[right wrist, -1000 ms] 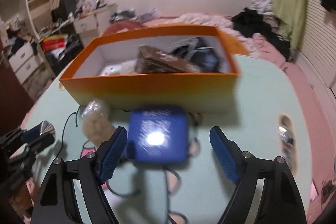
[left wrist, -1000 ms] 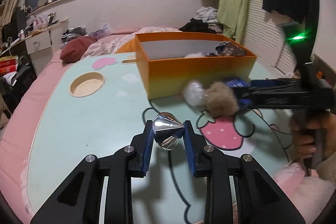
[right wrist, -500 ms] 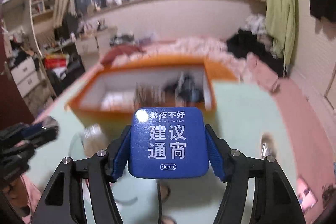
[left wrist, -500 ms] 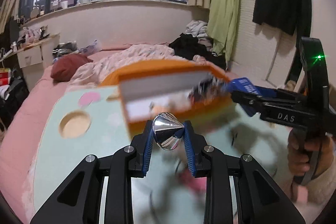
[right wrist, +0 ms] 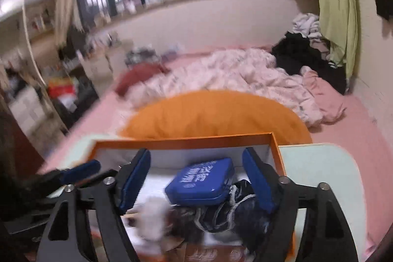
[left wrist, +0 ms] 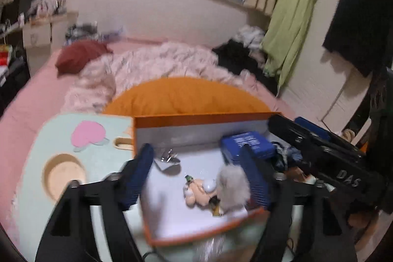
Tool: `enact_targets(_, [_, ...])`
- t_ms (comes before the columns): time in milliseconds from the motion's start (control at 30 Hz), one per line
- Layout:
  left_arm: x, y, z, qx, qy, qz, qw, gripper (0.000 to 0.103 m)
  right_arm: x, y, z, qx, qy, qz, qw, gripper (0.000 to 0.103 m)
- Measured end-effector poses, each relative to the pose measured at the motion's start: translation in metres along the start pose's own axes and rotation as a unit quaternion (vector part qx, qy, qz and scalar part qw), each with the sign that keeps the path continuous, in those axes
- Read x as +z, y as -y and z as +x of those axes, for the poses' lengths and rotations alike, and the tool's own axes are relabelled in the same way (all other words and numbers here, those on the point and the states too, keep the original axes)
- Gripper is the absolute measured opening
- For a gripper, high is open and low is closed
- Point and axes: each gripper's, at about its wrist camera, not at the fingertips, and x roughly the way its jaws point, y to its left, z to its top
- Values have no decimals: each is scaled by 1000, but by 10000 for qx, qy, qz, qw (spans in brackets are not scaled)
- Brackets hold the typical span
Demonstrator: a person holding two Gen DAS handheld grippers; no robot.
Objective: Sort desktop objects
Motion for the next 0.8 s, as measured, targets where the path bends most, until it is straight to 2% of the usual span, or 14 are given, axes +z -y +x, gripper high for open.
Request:
enact_targets(100, [-17, 9, -26, -56, 42, 247, 9997, 78, -16, -12, -42, -112, 295, -285, 9991, 86])
enact_targets(167, [-36, 15, -37, -149, -147, 409, 9989, 78, -30, -18, -58, -210, 182, -448, 9986, 90])
enact_targets(267, [-72, 19, -44, -84, -535, 632, 9965, 79, -61, -17, -67, -225, -254, -634, 9974, 95])
enact_targets(367, [-112, 13, -33, -37, -1253, 588, 9904, 79, -100, -2, -57, -331, -1042, -597, 9922, 96])
enact_targets(400, [-122, 14, -37, 29, -1079, 704, 9917, 81, -110, 4, -51, -360, -1257, -529, 9900, 96])
enact_targets(433, [-131, 20, -44, 387, -816, 925, 9916, 84, -121, 8, -46, -375, -1478, -434, 9874, 96])
enact_targets(467, [-138, 25, -45, 607, -838, 1019, 9894, 93, -129, 10, -42, -428, -1558, -406, 9860, 96])
enact_targets(500, [-142, 28, -48, 643, -698, 1051, 9899, 99, -134, 5, -46, -678, -1331, -632, 9868, 103])
enact_targets(533, [-143, 31, -48, 609, -638, 1013, 9909, 103, -141, 2, -45, -811, -1404, -736, 9840, 103])
enact_targets(600, [-139, 37, -52, 672, -503, 1031, 9911, 103, -144, -2, -44, -737, -1362, -844, 9843, 103])
enact_targets(800, [-122, 41, -60, 655, -500, 1001, 9916, 103, -144, 4, -45, -686, -1313, -834, 9855, 103])
